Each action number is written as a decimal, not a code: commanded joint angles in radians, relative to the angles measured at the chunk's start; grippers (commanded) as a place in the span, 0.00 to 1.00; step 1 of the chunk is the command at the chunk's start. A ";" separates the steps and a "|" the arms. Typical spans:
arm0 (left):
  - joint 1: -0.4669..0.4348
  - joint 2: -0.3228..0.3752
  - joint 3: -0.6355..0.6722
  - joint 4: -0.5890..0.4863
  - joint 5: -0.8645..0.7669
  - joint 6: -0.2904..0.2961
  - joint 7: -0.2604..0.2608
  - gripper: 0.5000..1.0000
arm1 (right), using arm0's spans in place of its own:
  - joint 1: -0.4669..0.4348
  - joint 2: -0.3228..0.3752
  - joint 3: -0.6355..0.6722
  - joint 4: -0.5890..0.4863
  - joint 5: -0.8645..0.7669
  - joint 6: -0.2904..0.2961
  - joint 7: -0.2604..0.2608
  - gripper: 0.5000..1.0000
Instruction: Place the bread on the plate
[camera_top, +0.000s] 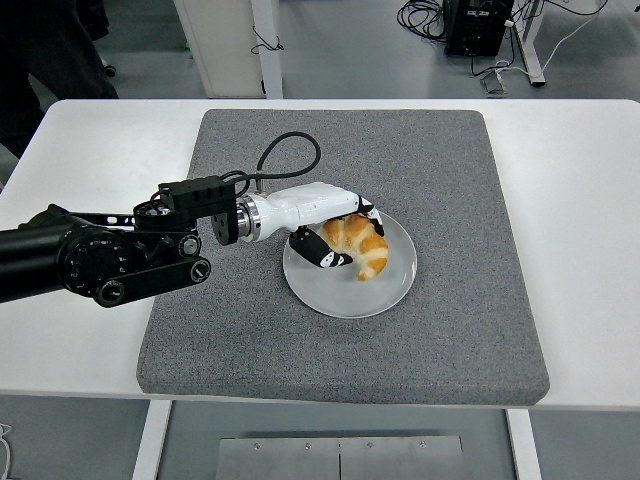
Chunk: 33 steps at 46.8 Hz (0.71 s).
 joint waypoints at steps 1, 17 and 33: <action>0.004 0.000 0.000 0.004 0.000 0.000 0.000 0.04 | 0.000 0.000 0.000 0.000 0.000 0.000 0.000 1.00; 0.029 -0.021 0.001 0.041 0.001 0.000 0.000 0.04 | 0.000 0.000 0.000 0.000 0.000 -0.001 0.000 1.00; 0.043 -0.038 0.003 0.049 0.012 -0.002 0.012 0.07 | 0.000 0.000 0.000 0.000 0.000 0.000 0.000 1.00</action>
